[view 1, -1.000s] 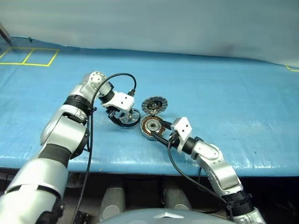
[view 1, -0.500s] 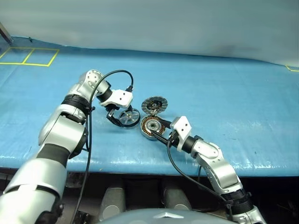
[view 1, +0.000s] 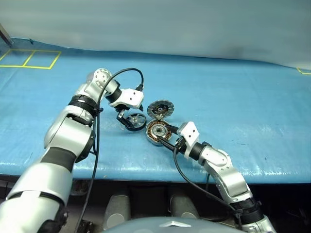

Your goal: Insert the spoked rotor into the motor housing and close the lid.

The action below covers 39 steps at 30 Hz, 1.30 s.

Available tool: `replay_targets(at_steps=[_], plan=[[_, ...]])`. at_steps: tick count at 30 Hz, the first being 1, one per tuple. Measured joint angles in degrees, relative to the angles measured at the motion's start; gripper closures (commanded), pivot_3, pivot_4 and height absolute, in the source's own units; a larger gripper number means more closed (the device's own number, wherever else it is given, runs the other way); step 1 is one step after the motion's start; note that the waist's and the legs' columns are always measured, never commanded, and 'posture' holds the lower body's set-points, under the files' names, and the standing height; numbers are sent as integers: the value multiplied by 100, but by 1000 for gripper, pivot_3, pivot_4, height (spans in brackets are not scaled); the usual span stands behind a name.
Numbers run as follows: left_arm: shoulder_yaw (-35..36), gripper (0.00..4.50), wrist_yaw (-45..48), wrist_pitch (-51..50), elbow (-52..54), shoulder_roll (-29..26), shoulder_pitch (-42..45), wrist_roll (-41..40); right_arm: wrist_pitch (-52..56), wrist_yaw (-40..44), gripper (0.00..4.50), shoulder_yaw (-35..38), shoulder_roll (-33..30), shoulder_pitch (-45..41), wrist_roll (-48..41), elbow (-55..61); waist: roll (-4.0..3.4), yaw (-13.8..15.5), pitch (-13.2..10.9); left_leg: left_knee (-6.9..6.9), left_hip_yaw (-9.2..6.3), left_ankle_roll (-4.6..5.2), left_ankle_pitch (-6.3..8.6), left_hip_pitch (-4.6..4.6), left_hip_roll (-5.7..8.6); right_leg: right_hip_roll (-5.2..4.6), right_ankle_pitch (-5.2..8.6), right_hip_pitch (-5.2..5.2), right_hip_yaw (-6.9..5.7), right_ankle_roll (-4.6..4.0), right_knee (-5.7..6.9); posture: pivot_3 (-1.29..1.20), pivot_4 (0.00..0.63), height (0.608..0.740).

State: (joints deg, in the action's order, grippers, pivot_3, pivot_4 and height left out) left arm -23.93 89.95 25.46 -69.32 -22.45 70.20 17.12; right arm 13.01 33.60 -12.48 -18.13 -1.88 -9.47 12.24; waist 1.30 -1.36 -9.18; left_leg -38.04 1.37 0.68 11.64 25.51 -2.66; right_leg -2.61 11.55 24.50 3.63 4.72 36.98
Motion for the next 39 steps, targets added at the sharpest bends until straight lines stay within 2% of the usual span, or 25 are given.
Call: replay_targets(at_steps=[27,31,39], plan=[[-91,87,-351,-11,-197,45,-122,286,-7,-97,1632,5,-12,62,39,2,0,11,0,-2,0,0,0,0,0,1,0,-1,2,1,1,0,150,740],[-91,949,-358,-20,-214,76,-122,303,-9,-112,1632,5,-12,61,60,2,0,13,0,-2,0,0,0,0,0,1,-1,-1,2,0,1,0,150,740],[-91,949,-375,-21,-220,93,-122,305,-12,-117,1632,5,-10,69,112,3,0,11,0,-3,0,0,0,0,0,1,-1,-1,2,0,1,0,150,740]])
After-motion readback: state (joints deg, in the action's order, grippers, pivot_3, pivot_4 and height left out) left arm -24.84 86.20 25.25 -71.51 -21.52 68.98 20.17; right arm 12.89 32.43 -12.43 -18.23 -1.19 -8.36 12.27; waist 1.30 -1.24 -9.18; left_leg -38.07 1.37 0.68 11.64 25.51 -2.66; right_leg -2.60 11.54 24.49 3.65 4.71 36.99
